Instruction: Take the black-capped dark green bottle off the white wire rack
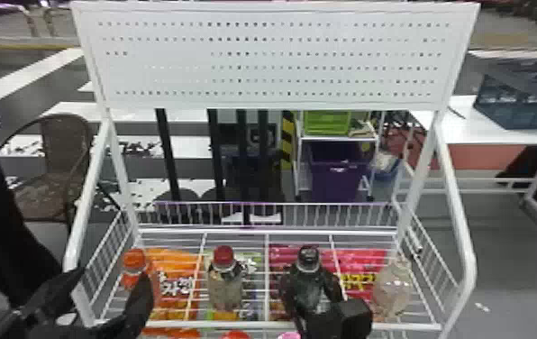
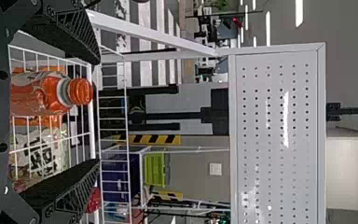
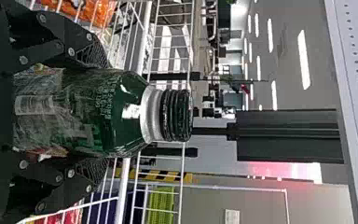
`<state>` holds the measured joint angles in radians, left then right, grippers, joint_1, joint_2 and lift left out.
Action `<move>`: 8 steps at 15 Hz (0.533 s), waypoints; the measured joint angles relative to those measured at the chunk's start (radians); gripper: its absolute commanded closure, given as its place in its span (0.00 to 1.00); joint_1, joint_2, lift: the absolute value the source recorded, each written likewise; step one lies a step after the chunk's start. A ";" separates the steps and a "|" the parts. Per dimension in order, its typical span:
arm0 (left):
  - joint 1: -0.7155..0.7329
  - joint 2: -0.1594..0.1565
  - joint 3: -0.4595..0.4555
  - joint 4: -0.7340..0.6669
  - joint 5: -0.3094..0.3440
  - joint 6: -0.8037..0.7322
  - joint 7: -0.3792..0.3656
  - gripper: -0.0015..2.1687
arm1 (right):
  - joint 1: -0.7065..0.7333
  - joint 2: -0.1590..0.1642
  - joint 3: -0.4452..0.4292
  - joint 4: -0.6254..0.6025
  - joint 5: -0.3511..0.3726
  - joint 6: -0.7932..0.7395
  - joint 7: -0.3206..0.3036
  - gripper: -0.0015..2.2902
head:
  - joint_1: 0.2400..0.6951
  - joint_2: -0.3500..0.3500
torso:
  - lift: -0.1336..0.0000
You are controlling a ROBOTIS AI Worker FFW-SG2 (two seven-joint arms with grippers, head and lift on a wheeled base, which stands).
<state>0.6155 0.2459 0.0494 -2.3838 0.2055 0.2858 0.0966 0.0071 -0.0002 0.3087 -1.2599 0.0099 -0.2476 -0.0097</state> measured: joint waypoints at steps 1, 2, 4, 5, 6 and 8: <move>0.000 0.000 -0.001 0.000 0.000 0.001 0.000 0.07 | 0.013 -0.003 -0.001 -0.027 0.000 0.005 -0.001 0.60 | 0.57 0.50 | 1.00; 0.000 -0.001 -0.001 0.000 0.000 0.001 0.000 0.07 | 0.030 -0.010 -0.002 -0.063 -0.002 0.019 -0.001 0.60 | 0.57 0.50 | 1.00; 0.000 -0.002 -0.002 -0.003 0.000 0.002 0.000 0.07 | 0.074 -0.031 -0.004 -0.162 -0.012 0.080 -0.001 0.59 | 0.57 0.50 | 1.00; 0.001 -0.002 -0.002 -0.006 0.000 0.002 0.000 0.07 | 0.102 -0.045 -0.004 -0.226 -0.017 0.119 -0.001 0.59 | 0.57 0.50 | 1.00; 0.001 -0.002 -0.002 -0.008 0.000 0.002 0.000 0.07 | 0.142 -0.063 -0.006 -0.311 -0.024 0.169 -0.003 0.59 | 0.57 0.50 | 1.00; 0.001 -0.002 -0.002 -0.011 0.000 0.002 0.000 0.07 | 0.235 -0.102 -0.022 -0.486 -0.039 0.246 -0.010 0.59 | 0.57 0.50 | 1.00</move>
<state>0.6167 0.2437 0.0475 -2.3951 0.2055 0.2877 0.0966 0.2417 -0.1018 0.2871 -1.7457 -0.0287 -0.0016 -0.0197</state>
